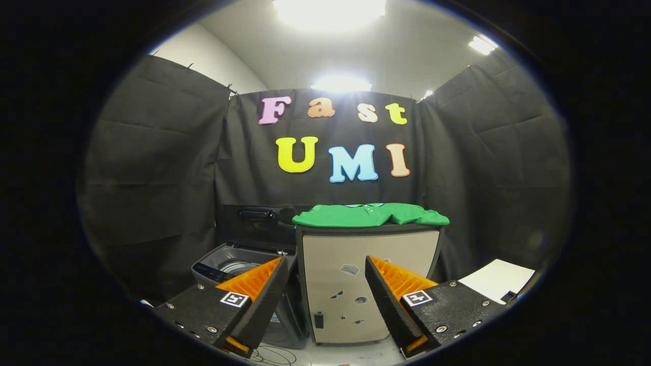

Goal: Put the clothes into the washing machine and then close the washing machine lid.

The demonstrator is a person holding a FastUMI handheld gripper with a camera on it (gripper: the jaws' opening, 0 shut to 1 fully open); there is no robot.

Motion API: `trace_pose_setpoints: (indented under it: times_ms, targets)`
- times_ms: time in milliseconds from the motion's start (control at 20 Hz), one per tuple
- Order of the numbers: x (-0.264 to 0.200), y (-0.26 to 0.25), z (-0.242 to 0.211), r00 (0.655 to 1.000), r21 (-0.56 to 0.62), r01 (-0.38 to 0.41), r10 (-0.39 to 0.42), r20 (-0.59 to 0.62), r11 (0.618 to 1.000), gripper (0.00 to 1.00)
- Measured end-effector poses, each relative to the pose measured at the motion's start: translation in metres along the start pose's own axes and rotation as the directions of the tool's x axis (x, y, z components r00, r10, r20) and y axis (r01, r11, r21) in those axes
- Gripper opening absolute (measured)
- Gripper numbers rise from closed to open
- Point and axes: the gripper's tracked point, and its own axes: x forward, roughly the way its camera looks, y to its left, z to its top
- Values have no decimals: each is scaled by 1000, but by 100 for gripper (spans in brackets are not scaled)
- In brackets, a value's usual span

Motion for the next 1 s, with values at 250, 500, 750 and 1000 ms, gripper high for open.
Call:
trace_pose_setpoints:
  times_ms: [250,500,750,1000]
  targets:
    - [-1,2,-13,1000,-9,-9,9,-9,1000,94]
    - [-1,3,-18,1000,-7,-6,5,-23,1000,94]
    - [0,7,-12,1000,1,-10,10,-20,1000,94]
    - [14,9,26,999,-10,-20,20,29,1000,94]
